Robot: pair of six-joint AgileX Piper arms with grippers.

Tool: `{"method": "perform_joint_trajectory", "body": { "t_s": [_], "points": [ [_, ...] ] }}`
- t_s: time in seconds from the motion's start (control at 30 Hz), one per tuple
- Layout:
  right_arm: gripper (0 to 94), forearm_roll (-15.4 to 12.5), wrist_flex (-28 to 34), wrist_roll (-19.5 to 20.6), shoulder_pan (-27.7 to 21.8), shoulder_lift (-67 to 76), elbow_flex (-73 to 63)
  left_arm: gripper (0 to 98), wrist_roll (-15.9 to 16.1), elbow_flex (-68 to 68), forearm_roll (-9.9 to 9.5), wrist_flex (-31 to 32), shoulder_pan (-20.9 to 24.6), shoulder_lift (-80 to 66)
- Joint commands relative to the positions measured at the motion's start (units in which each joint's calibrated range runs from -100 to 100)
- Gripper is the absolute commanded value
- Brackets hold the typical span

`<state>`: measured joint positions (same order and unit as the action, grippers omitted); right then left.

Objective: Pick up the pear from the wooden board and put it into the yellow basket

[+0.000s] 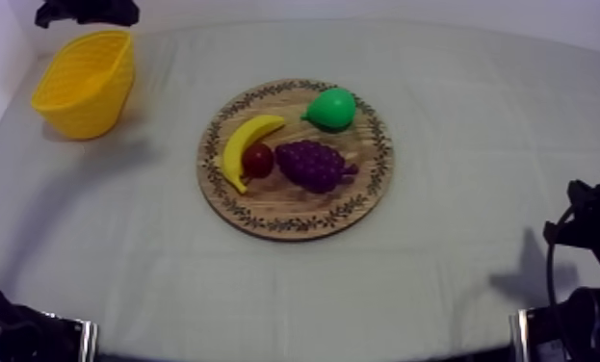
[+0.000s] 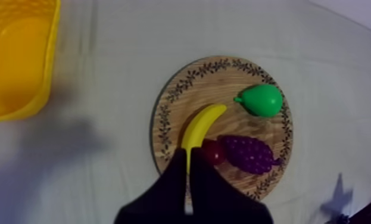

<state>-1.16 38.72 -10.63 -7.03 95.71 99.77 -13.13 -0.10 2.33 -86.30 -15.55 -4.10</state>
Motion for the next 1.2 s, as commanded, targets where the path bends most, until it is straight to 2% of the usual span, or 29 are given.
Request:
{"method": "perform_joint_trajectory", "body": {
  "t_s": [0.0, 0.37, 0.67, 0.9, 1.0, 1.07, 1.17],
  "points": [
    [0.4, 0.01, -0.01, 0.01, -0.02, 0.05, 0.01, 0.0, -0.4, -6.03, -0.1, -0.65, -0.64, 8.26],
    [0.4, 0.01, -0.01, 0.01, -0.02, 0.05, 0.01, 0.0, -2.63, -24.89, -0.42, -3.4, -8.31, 24.49],
    [0.4, 0.01, -0.01, 0.01, -0.02, 0.05, 0.01, 0.0, -0.25, -37.92, -0.68, -6.49, -15.5, 34.7],
    [0.4, 0.01, -0.01, 0.01, -0.02, 0.05, 0.01, 0.0, 0.5, -44.36, -0.26, -11.16, -16.79, 40.15],
    [0.4, 0.01, -0.01, 0.01, -0.02, 0.05, 0.01, 0.1, 3.71, -47.18, -0.17, -11.06, -16.6, 41.56],
    [0.4, 0.01, -0.01, 0.01, -0.02, 0.05, 0.01, 0.7, 8.86, -48.45, -0.84, -10.73, -16.56, 41.99],
    [0.4, 0.01, -0.01, 0.01, -0.02, 0.05, 0.01, 1.6, 17.3, -48.68, -2.96, -10.4, -16.71, 41.99]
  ]
}}
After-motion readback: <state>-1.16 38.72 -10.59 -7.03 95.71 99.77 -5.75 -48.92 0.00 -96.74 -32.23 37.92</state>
